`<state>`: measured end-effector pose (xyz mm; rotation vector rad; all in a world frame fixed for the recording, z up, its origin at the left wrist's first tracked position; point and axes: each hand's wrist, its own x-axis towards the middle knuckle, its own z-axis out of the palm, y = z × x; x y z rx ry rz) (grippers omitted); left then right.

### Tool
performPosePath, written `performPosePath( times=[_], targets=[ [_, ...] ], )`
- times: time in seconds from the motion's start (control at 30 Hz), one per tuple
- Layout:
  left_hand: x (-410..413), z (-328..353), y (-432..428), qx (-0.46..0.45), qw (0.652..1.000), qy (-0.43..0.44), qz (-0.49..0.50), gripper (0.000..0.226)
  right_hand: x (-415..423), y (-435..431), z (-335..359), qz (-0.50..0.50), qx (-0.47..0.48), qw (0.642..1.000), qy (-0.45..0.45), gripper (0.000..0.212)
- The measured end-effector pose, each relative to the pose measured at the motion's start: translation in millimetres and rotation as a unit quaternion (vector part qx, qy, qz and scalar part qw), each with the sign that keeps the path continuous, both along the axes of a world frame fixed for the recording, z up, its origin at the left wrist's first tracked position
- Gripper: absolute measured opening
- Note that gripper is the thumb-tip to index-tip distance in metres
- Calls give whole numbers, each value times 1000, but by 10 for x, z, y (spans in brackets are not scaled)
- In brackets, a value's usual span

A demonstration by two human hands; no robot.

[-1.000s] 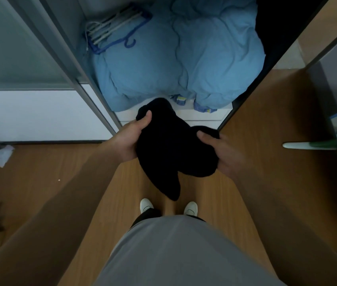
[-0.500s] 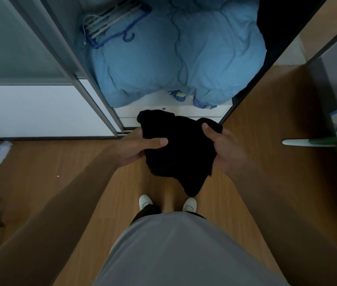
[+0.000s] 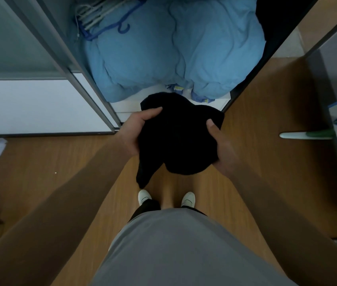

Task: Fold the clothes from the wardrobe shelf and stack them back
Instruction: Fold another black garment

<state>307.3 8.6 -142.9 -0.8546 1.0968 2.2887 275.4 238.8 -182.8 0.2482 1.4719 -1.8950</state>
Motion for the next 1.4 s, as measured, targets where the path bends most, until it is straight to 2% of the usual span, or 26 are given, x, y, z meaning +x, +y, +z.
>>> performPosePath(
  times=[0.1,0.2,0.27,0.37,0.5,0.6,0.7,0.77,0.83,0.9,0.97,1.03,1.1,1.3,1.4],
  targets=[
    [9,9,-62,1,1000,7,14,39,70,-54,-11,54,-4,998,24,77],
    [-2,20,-109,-5,1000,7,12,35,84,-106,39,126,45,988,74,61],
    [-37,11,-162,-32,999,9,3,35,49,-146,70,110,71,988,83,45],
    [-82,-30,-283,-55,998,42,4,37,21,-210,136,70,31,995,58,40],
    [33,-206,-366,-7,993,114,-7,43,-13,-289,245,17,2,1000,4,39],
    [153,-386,-386,20,982,168,-79,44,-71,-324,342,-17,9,999,-46,34],
    [156,-424,-309,-37,980,142,-131,63,-177,-305,437,-34,22,995,-88,33],
    [98,-375,-219,-86,981,140,-100,52,-243,-269,496,-23,15,995,-91,29],
    [21,-294,-134,-95,987,126,-37,41,-278,-228,513,6,24,999,-47,30],
    [-54,-214,-72,-115,988,102,11,33,-257,-190,483,59,100,993,20,36],
    [-104,-157,-58,-158,983,87,26,26,-226,-160,428,90,179,976,83,29],
    [-118,-140,-97,-204,975,88,21,21,-218,-117,372,70,204,971,103,27],
    [-107,-127,-168,-230,969,92,20,19,-213,-91,349,39,201,974,100,33],
    [-101,-137,-266,-262,963,70,-3,34,-231,-164,358,3,177,980,93,28],
    [-28,-181,-313,-171,983,59,21,37,-239,-175,378,-36,144,988,40,29]
  ],
)
